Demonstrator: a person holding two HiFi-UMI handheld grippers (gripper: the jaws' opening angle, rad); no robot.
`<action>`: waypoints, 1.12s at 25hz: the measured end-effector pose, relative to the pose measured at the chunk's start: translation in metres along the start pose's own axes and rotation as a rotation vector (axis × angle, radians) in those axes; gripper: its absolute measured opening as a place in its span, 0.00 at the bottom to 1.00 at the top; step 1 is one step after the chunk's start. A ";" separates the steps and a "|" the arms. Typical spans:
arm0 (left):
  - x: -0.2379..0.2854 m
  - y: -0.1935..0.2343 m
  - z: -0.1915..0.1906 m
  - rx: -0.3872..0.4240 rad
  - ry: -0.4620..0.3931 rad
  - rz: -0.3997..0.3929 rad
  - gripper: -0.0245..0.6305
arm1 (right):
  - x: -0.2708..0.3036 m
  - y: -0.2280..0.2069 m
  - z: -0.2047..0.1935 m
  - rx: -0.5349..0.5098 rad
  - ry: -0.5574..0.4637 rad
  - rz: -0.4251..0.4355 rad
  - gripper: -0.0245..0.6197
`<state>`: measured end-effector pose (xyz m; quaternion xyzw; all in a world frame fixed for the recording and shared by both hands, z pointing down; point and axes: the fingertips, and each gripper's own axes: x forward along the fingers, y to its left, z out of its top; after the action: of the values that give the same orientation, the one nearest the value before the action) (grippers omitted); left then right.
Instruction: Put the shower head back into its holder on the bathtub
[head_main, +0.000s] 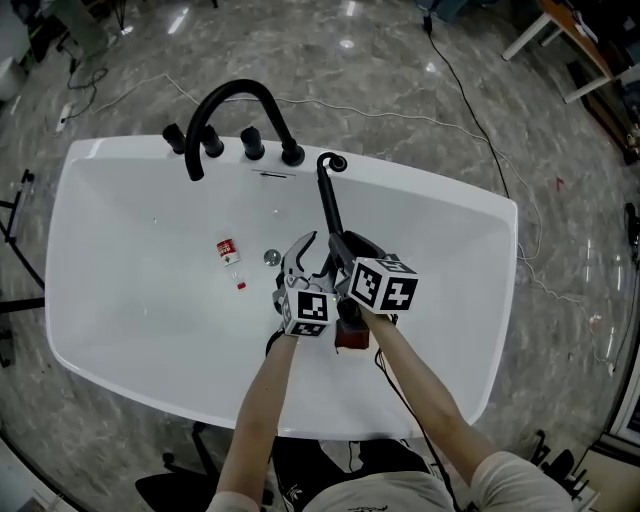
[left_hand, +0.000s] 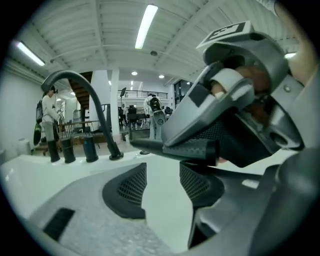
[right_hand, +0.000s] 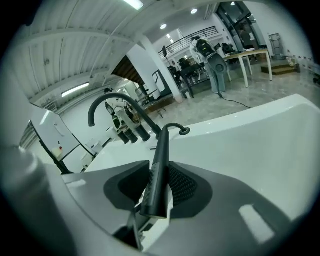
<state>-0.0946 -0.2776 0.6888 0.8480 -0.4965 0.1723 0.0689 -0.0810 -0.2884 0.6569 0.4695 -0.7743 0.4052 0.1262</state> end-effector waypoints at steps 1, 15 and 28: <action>0.004 -0.001 0.007 0.047 -0.007 -0.004 0.34 | -0.004 0.001 0.000 -0.023 0.011 0.013 0.24; 0.031 -0.035 0.100 0.474 -0.148 -0.042 0.36 | -0.053 0.020 0.062 -0.296 0.097 0.085 0.25; 0.042 0.028 0.175 0.270 -0.185 0.044 0.24 | -0.117 0.002 0.162 -0.337 -0.246 -0.012 0.05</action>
<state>-0.0606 -0.3757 0.5394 0.8506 -0.4917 0.1603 -0.0953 0.0086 -0.3360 0.4846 0.4921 -0.8379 0.2089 0.1100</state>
